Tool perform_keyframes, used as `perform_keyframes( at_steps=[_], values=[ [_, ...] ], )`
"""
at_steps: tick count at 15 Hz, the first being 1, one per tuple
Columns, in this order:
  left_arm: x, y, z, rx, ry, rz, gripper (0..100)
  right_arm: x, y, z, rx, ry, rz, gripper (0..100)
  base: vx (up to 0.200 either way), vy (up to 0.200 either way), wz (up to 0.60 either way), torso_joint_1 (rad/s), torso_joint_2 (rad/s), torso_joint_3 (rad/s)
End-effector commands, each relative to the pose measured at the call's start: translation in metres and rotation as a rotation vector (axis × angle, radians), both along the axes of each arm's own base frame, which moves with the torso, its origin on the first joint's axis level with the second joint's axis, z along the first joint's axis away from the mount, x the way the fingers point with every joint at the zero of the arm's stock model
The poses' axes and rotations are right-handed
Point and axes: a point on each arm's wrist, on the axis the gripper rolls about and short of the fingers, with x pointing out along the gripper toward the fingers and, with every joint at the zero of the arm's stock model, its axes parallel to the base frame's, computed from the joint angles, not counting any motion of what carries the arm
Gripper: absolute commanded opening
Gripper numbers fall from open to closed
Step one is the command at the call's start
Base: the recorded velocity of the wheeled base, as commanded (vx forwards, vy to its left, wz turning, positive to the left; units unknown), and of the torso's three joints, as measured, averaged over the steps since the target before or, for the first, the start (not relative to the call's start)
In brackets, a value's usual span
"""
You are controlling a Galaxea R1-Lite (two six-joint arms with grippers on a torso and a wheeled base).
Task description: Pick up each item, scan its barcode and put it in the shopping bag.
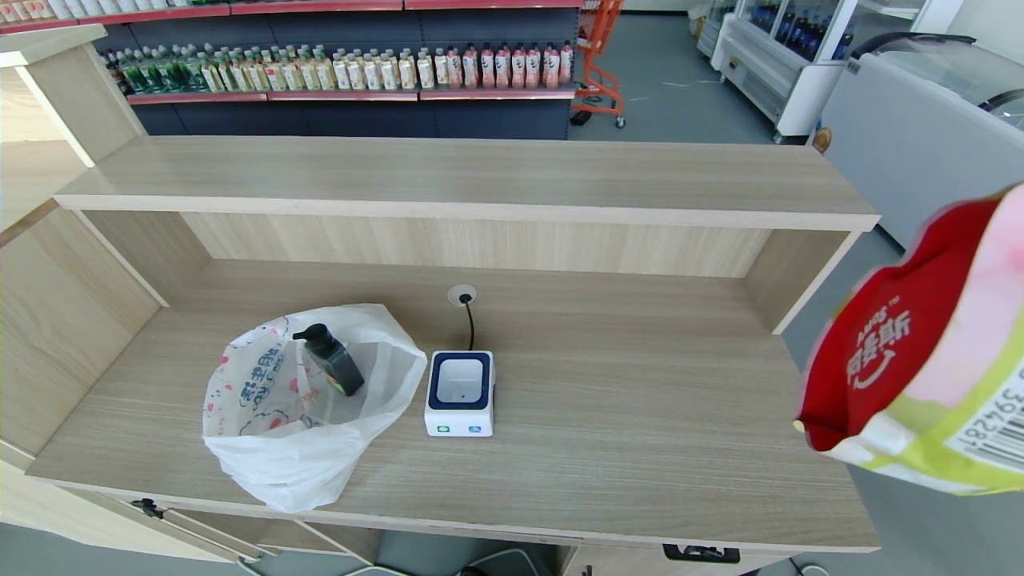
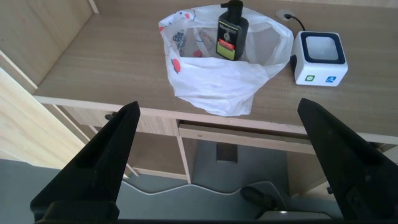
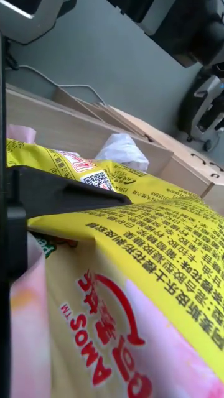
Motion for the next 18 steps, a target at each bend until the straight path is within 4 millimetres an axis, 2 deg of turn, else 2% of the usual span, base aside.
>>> perform_keyframes(
  at_steps=[1, 7, 16, 17, 18],
  values=[
    [0.0, 0.0, 0.0, -0.001, -0.001, 0.0, 100, 0.0, 0.0, 0.001, 0.0, -0.01, 0.003, 0, 0.0, 0.0, 0.0, 0.0, 0.0, 0.0],
    [0.0, 0.0, 0.0, -0.001, -0.001, 0.0, 100, -0.018, 0.003, -0.008, -0.002, -0.061, 0.037, 0, 0.0, 0.0, 0.0, 0.0, 0.0, 0.0],
    [0.0, 0.0, 0.0, -0.001, -0.001, 0.0, 100, -0.024, 0.003, -0.015, -0.005, -0.05, 0.031, 0, 0.0, 0.0, 0.0, 0.0, 0.0, 0.0],
    [0.0, 0.0, 0.0, -0.001, -0.001, 0.0, 100, -0.024, 0.002, -0.014, -0.004, -0.045, 0.0, 0, 0.0, 0.0, 0.0, 0.0, 0.0, 0.0],
    [0.0, 0.0, 0.0, -0.001, -0.001, 0.0, 100, -0.02, -0.008, -0.011, 0.02, 0.061, -0.24, 0, 0.0, 0.0, 0.0, 0.0, 0.0, 0.0]
  ],
)
